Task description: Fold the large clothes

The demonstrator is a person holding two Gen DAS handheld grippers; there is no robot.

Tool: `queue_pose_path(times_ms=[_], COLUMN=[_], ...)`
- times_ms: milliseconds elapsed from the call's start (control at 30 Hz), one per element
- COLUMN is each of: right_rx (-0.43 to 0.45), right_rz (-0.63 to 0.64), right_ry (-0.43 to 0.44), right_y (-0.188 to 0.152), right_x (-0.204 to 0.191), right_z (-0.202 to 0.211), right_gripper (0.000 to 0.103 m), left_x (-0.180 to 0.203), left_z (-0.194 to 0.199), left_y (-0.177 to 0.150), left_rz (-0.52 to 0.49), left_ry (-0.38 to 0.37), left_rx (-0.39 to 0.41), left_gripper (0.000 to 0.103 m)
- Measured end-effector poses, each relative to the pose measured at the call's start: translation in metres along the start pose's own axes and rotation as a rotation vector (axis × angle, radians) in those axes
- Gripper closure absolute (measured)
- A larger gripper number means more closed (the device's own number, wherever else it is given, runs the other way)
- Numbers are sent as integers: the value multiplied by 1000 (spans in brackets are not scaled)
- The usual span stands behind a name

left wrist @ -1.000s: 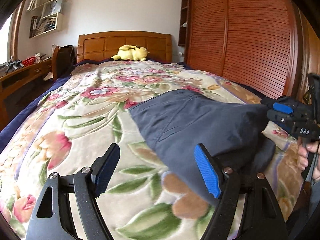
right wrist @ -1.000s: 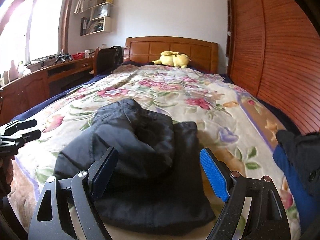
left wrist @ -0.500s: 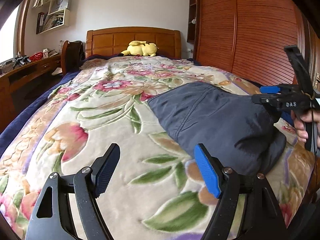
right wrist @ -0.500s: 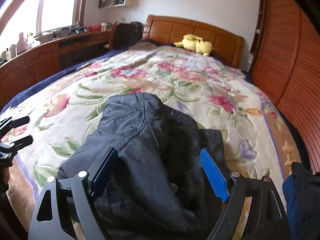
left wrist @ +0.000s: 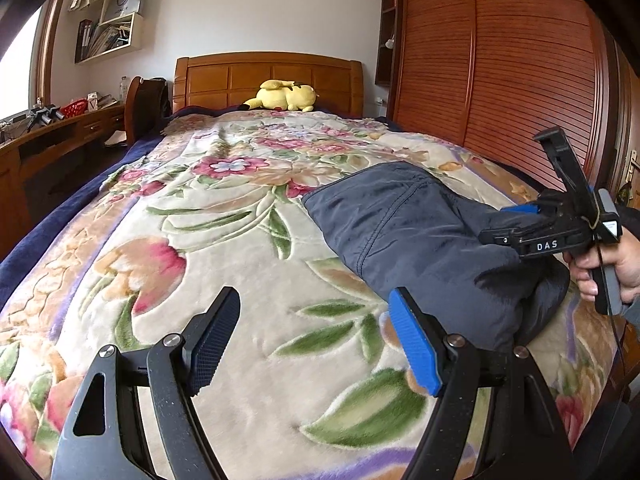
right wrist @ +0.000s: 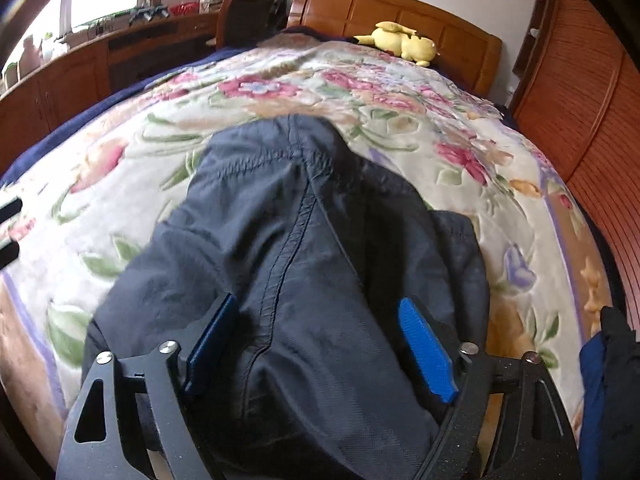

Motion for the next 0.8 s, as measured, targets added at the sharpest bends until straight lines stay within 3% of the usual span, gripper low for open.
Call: queue_pose_path(times_ms=[100, 167, 267, 500, 633, 800], right_rx=[1, 11, 77, 248, 224, 126], right_rz=[-6, 26, 81, 129, 67, -51], right_ry=[50, 60, 28, -63, -145, -209], right_y=[1, 4, 12, 31, 10, -49], right_x=[-4, -8, -14, -12, 22, 61], right_z=[1, 6, 24, 90, 107, 114], right_gripper=[53, 80, 94, 97, 97, 100], left_x=[-1, -1, -2, 5, 14, 20], left_z=[0, 1, 3, 1, 1, 2], left_y=[0, -1, -1, 1, 2, 3], left_rz=[-1, -3, -5, 4, -7, -17], left_ry=[-2, -1, -1, -22, -40, -58], left_rx=[0, -1, -1, 5, 6, 10], left_gripper=[25, 25, 25, 25, 25, 25])
Point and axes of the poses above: each gripper's, at about its wrist camera, not at the fingertips, and z roughly against the way its jaws point, x to its right, y to its top, the point moved 2 cm from there along -z, roughly the way its jaws point, and after that the axes turned 13 degrees about x, right-handed, at the moved point
